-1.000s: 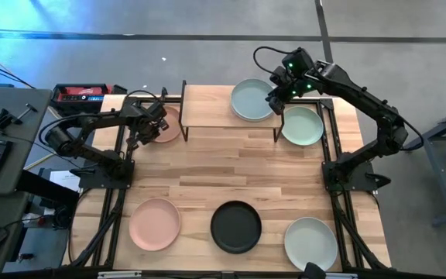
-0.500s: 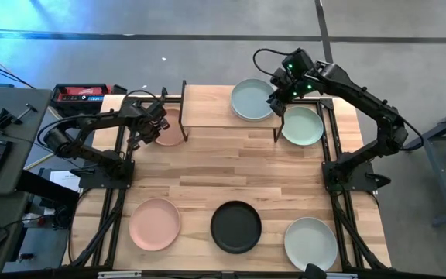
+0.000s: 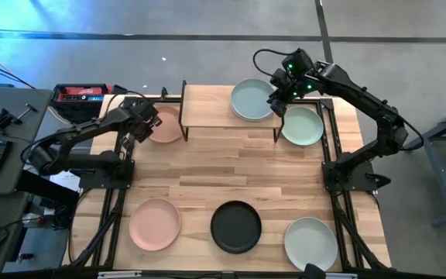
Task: Place and stack plates onto a shelf
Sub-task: Stack the light orange plate on top of the other blue plate on the shelf
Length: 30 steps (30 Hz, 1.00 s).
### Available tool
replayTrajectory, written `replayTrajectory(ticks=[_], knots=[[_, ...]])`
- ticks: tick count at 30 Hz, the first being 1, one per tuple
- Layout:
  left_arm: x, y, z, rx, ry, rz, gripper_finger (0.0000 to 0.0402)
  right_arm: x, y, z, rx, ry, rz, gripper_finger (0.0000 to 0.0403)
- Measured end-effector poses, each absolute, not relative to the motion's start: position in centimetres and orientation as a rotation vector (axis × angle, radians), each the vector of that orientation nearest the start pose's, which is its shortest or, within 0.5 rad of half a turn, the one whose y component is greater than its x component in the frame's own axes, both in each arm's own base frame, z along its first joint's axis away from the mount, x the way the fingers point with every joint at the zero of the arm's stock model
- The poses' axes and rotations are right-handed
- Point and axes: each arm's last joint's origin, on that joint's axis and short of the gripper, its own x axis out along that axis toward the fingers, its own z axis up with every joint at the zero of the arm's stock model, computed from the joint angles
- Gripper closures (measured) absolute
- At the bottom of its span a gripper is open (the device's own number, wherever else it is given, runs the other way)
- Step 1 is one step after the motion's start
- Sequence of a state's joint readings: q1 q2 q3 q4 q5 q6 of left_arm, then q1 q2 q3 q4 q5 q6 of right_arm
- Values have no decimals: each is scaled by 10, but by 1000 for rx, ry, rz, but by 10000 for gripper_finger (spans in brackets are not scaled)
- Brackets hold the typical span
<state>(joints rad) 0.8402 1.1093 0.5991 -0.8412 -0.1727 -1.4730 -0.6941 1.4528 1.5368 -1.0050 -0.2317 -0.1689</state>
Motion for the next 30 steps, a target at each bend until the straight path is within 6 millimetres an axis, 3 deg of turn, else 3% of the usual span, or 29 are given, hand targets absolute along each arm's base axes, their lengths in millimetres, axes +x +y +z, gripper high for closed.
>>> replayTrajectory(ticks=[20,30], knots=[[88,109,212,-1541,200,1703,401,224,-178,370,245,861,-346,316],[86,110,257,-1454,1,1673,401,224,-178,370,245,861,-346,316]])
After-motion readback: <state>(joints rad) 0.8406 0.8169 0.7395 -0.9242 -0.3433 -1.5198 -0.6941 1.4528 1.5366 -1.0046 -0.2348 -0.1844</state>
